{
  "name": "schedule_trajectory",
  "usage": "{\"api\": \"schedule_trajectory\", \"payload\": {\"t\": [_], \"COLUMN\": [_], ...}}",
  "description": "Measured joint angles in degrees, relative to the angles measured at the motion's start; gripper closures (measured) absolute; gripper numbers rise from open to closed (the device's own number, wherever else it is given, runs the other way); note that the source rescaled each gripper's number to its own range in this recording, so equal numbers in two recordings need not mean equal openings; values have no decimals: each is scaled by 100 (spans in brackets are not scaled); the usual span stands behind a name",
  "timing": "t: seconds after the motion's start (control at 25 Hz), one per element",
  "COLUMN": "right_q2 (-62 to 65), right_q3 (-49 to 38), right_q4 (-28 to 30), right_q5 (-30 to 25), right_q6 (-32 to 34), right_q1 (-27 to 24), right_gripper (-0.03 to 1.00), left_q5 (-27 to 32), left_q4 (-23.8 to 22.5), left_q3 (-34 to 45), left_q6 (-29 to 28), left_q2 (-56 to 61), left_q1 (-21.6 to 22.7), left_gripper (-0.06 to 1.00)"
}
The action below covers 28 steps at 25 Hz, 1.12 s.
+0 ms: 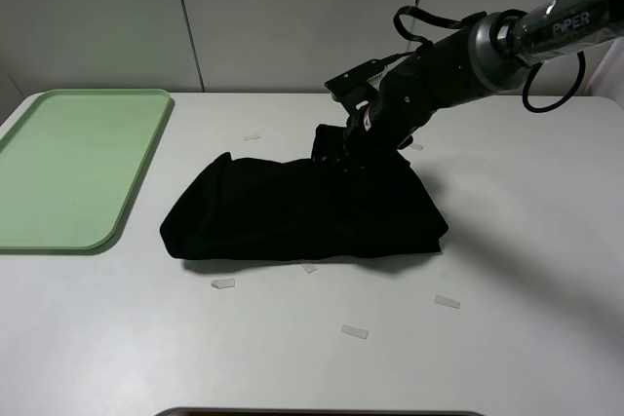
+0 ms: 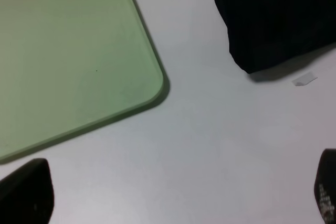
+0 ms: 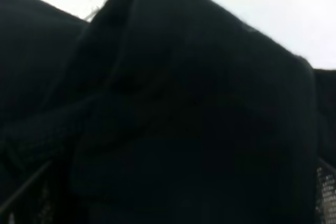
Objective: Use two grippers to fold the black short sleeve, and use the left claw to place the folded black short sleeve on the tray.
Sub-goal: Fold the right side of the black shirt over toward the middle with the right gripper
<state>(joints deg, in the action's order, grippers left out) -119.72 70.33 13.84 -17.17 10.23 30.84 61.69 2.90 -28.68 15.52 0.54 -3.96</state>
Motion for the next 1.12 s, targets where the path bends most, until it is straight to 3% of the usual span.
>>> {"api": "schedule_trajectory", "payload": {"t": [0.4,0.72,0.96,1.12], "right_q2": [493,793,797,797], "right_q3": [256,35,-964,-1169], "right_q4": [582,643,705,705], "right_q5": [-536,-1805,-1334,-1140], "right_q6": [-5,-15,85,277], "right_q1": [0,0,0,91], "right_gripper": [-3,-3,-3,-3], "left_q5": [0,0,0,0], "left_q4": [0,0,-213,-290], "left_q3": [0,0,0,0], "left_q6": [0,0,33,38], "left_q2": [0,0,0,0], "left_q1": [0,0,0,0], "left_gripper": [-6,-6,-6,-6]}}
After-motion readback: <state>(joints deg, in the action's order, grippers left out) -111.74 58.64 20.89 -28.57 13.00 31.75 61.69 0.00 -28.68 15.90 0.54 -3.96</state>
